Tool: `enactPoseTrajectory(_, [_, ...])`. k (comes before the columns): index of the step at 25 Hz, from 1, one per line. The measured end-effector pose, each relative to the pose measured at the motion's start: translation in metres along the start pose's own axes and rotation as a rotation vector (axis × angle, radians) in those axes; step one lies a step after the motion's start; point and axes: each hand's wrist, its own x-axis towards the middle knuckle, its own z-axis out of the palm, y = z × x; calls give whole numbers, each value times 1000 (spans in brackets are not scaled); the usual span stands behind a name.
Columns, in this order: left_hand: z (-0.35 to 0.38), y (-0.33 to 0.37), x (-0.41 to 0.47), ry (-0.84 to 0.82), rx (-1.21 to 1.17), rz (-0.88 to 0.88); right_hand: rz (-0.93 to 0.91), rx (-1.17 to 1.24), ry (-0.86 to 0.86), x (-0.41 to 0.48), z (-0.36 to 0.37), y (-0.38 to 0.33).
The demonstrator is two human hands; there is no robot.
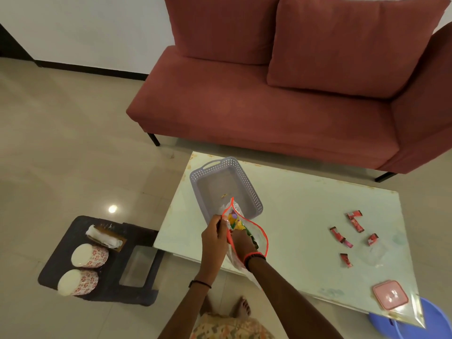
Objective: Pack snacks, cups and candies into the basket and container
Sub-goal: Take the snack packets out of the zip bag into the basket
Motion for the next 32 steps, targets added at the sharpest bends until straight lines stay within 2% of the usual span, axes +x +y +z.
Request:
enactPoseTrajectory(6, [-23, -7, 13, 90, -26, -45, 18, -107, -10, 1, -3, -15])
enactPoseTrajectory(11, [-44, -16, 33, 154, -38, -73, -114, -113, 99, -4, -28, -48])
enactPoseTrajectory(14, [-57, -22, 46, 188, -70, -83, -159, 35, 141, -7, -51, -71])
enactPoseTrajectory(18, [-76, -34, 68, 226, -101, -97, -102, 243, 182, -6, -87, -93])
enactPoseTrajectory(22, [-98, -53, 99, 243, -74, -100, -38, 581, 209, 10, -116, -90])
enactPoseTrajectory(24, [-108, -64, 116, 251, -47, -110, -40, 657, 235, 29, -127, -83])
enactPoseTrajectory(28, [-124, -80, 140, 297, -21, -115, -48, 499, 260, 94, -123, -74])
enactPoseTrajectory(32, [-134, -99, 164, 326, -31, -123, -106, 43, 159, 193, -85, -77])
